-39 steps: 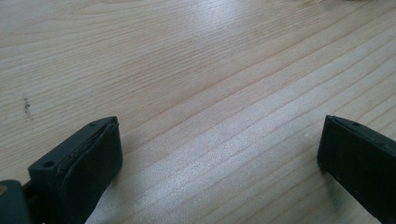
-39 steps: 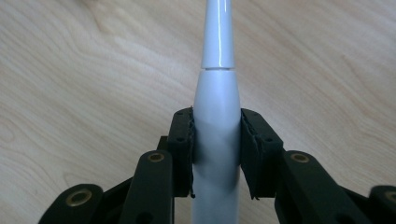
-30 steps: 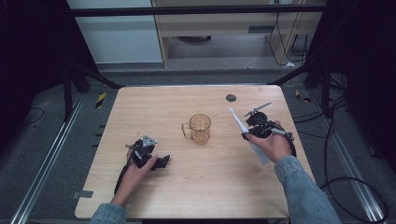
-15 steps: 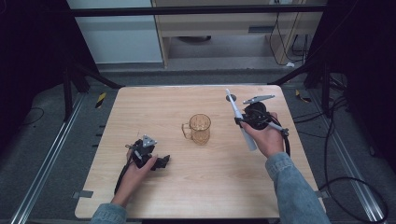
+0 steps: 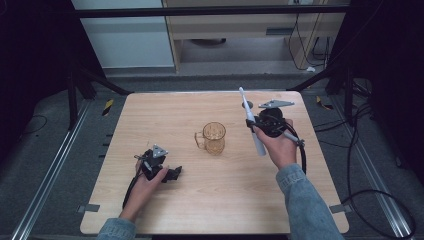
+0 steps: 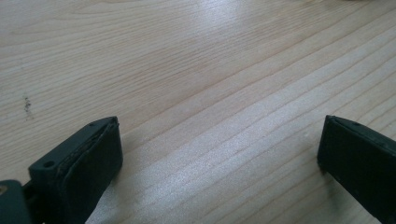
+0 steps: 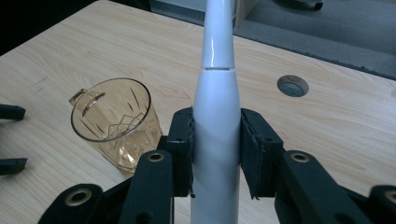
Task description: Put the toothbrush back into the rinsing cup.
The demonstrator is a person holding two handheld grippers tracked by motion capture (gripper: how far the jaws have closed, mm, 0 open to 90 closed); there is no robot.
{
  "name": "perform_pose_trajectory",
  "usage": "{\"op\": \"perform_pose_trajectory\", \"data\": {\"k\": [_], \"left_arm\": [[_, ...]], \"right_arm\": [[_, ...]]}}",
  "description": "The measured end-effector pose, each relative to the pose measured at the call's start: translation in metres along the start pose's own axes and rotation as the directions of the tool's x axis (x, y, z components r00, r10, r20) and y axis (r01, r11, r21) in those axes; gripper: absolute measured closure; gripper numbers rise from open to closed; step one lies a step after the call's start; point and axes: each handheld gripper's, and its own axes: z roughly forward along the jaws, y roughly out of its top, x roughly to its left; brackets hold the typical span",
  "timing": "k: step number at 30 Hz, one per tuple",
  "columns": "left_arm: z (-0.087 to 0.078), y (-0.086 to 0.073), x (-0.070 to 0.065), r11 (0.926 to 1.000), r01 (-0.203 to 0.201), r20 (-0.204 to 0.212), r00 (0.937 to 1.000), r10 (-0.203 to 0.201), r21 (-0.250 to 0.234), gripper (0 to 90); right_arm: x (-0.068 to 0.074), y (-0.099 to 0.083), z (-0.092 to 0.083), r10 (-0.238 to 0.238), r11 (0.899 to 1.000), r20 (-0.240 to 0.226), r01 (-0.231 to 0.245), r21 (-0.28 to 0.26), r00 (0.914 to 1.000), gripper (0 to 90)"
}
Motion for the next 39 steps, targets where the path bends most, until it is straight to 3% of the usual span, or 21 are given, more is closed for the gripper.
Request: {"op": "perform_pose_trajectory", "data": {"k": [18,39], "left_arm": [[0.000,0.000,0.000,1.0000,0.000,0.000,1.0000,0.000,0.001,0.0],[0.000,0.000,0.000,1.0000,0.000,0.001,1.0000,0.000,0.000,0.0]], "right_arm": [[0.020,0.006,0.005,0.006,0.997,0.005,-0.006,-0.078,1.0000,67.0],[0.035,0.051,0.003,-0.022,0.987,0.007,0.023,-0.159,0.9997,67.0]]}}
